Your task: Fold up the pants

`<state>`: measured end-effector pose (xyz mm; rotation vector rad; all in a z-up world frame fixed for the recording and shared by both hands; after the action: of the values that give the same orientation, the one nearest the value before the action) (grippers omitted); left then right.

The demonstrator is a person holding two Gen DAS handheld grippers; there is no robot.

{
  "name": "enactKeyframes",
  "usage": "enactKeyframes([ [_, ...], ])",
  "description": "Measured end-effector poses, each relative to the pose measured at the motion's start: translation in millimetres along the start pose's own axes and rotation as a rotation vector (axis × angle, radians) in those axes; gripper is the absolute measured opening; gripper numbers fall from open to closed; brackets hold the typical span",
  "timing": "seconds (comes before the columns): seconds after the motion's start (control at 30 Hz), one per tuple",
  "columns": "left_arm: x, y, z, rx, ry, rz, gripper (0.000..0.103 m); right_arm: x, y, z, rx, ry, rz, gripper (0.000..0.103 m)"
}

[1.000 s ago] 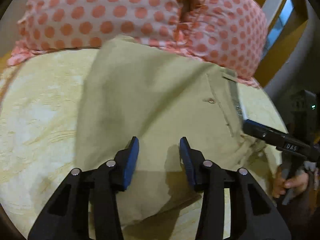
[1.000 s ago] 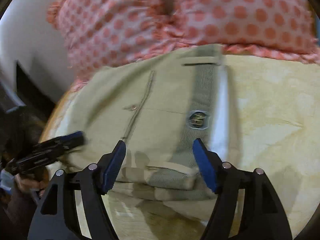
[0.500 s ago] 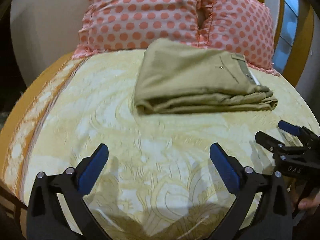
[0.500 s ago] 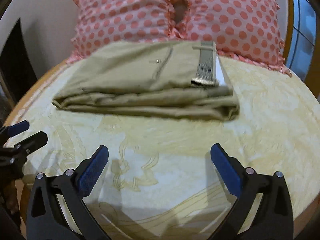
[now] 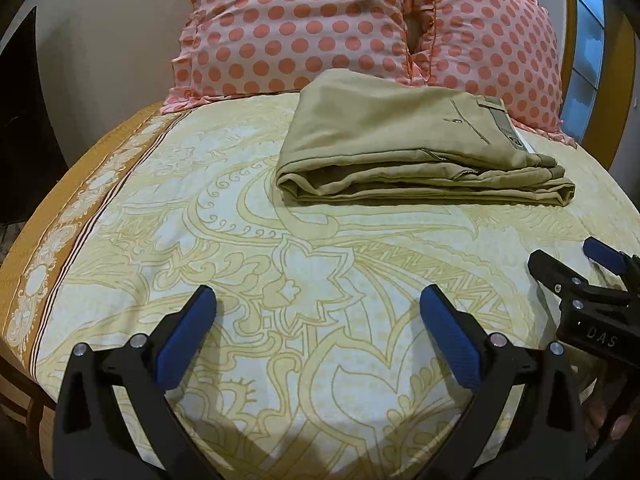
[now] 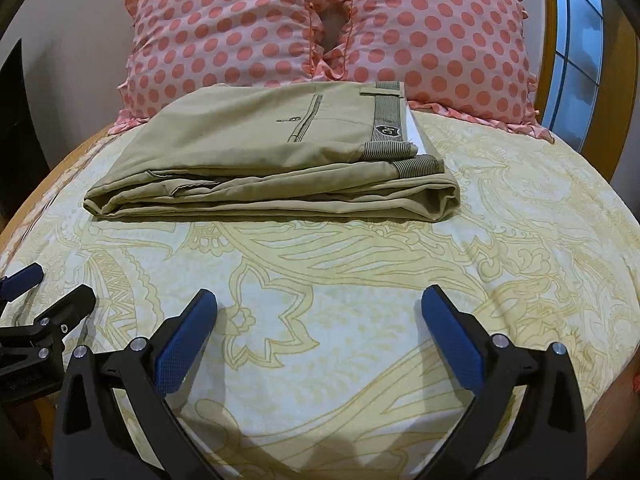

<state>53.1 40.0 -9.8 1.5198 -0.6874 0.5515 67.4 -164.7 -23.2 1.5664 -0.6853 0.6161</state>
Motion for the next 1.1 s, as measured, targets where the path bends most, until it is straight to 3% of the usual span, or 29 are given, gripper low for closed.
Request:
enactKeyframes([
  [1.1,0.6,-1.0,-1.6,-0.004,-0.003,0.000,0.101,3.6,-0.9,2.1,-0.004,-0.004,0.009,0.102],
])
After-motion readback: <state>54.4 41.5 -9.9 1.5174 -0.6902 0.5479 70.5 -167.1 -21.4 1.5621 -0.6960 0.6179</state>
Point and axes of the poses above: each gripper's, at about its wrist camera, not at the fingertips, and y roughly against the way its jaws point, z to its right, x to its top, the point moved 4 cm from there along -y, roughly the way its jaws point, and after that the axes turned 4 degrees about -y, right-handed, at the moved point
